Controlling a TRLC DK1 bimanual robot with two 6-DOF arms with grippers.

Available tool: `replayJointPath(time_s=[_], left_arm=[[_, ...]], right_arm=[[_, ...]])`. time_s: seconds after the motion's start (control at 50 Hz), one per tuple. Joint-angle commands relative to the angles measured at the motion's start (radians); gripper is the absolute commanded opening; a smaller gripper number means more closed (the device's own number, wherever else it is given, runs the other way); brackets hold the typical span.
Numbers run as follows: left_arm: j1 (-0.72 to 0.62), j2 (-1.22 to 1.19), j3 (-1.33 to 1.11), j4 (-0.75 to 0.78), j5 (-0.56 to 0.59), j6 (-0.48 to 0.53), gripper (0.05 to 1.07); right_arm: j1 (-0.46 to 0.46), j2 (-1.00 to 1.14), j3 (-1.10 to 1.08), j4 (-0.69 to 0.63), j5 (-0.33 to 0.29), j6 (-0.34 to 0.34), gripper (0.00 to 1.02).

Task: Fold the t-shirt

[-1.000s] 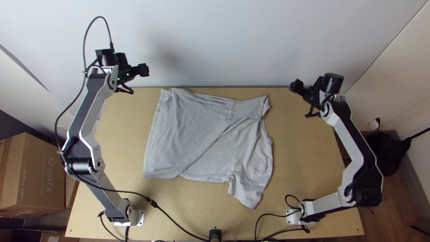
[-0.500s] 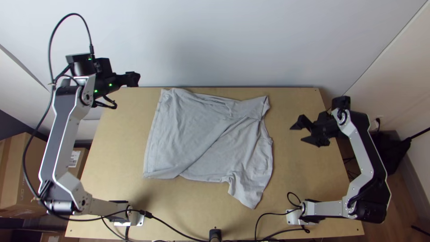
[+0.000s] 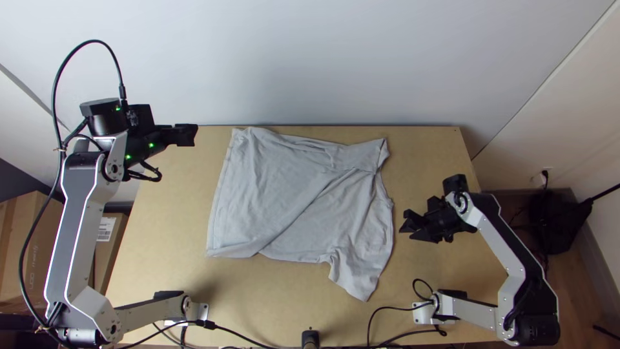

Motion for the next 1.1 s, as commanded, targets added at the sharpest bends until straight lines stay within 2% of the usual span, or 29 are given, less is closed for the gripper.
replayJointPath(time_s=[0.0,0.18,0.4,0.42,0.5,0.84,0.88,0.92,0.96,1.08], left_arm=[[0.002,-0.047,-0.026,-0.005,0.01,0.017,1.02],[0.003,-0.071,-0.047,-0.008,0.004,0.03,1.02],[0.011,-0.102,-0.087,-0.01,-0.002,0.044,1.02],[0.015,-0.103,-0.09,-0.01,-0.002,0.044,1.02],[0.026,-0.111,-0.097,-0.01,-0.002,0.048,1.02],[0.058,-0.129,-0.127,-0.011,0.0,0.097,1.02],[0.061,-0.132,-0.135,-0.018,0.0,0.119,1.02],[0.061,-0.142,-0.153,-0.024,0.0,0.149,1.02],[0.061,-0.155,-0.179,-0.027,0.0,0.189,1.02],[0.06,-0.192,-0.262,-0.077,0.006,0.333,1.02]], right_arm=[[0.051,-0.017,-0.047,0.018,0.012,-0.001,0.55],[0.118,0.005,-0.096,0.058,0.025,0.021,0.54],[0.158,0.038,-0.134,0.097,0.025,0.035,0.54],[0.163,0.041,-0.136,0.099,0.025,0.036,0.54],[0.168,0.044,-0.145,0.137,0.026,0.041,0.4],[0.209,0.075,-0.165,0.19,0.026,0.061,0.39],[0.21,0.075,-0.169,0.199,0.028,0.062,0.36],[0.22,0.072,-0.171,0.216,0.038,0.062,0.26],[0.227,0.066,-0.174,0.229,0.057,0.062,0.2],[0.246,0.064,-0.179,0.236,0.065,0.062,0.19]])
